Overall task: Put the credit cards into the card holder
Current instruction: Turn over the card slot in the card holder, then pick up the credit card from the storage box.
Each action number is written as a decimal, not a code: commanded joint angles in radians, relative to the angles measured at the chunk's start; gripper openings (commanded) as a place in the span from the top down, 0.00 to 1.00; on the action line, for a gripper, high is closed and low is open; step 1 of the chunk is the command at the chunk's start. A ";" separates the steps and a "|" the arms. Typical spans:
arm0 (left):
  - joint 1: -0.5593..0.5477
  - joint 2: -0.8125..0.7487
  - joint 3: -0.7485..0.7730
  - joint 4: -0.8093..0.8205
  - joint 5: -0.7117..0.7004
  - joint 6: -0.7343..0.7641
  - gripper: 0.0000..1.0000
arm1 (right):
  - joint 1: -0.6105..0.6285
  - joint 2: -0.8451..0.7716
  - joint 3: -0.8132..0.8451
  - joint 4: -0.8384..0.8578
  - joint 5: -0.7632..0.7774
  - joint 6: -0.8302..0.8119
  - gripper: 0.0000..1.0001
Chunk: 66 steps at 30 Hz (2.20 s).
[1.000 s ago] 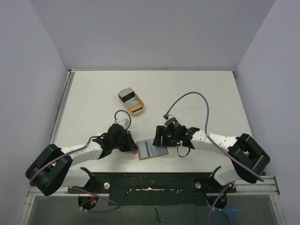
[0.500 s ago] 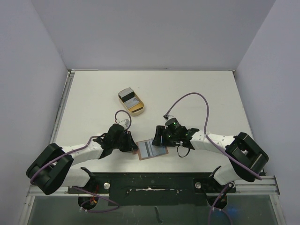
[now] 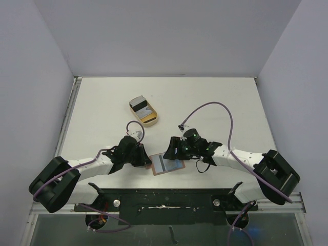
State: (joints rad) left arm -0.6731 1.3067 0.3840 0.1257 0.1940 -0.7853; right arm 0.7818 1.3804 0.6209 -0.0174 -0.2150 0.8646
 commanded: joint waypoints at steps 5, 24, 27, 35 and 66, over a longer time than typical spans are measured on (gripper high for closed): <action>-0.014 -0.008 0.039 0.044 -0.010 0.000 0.91 | -0.002 -0.031 -0.013 0.135 -0.092 0.006 0.42; -0.014 0.003 0.061 0.103 0.016 -0.014 0.90 | 0.001 0.083 -0.022 0.314 -0.246 0.039 0.43; -0.014 -0.016 0.066 0.080 -0.002 -0.017 0.85 | 0.000 0.091 -0.024 0.322 -0.255 0.033 0.43; -0.010 -0.099 0.113 -0.045 -0.111 0.006 0.73 | 0.007 0.126 0.022 0.150 -0.129 -0.043 0.49; 0.322 0.408 1.036 -0.447 -0.243 0.872 0.54 | 0.023 -0.137 0.103 -0.114 0.092 -0.184 0.53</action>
State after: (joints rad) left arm -0.3641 1.6501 1.2991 -0.3126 -0.0559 -0.0807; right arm 0.8169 1.2858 0.6960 -0.1349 -0.1616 0.7025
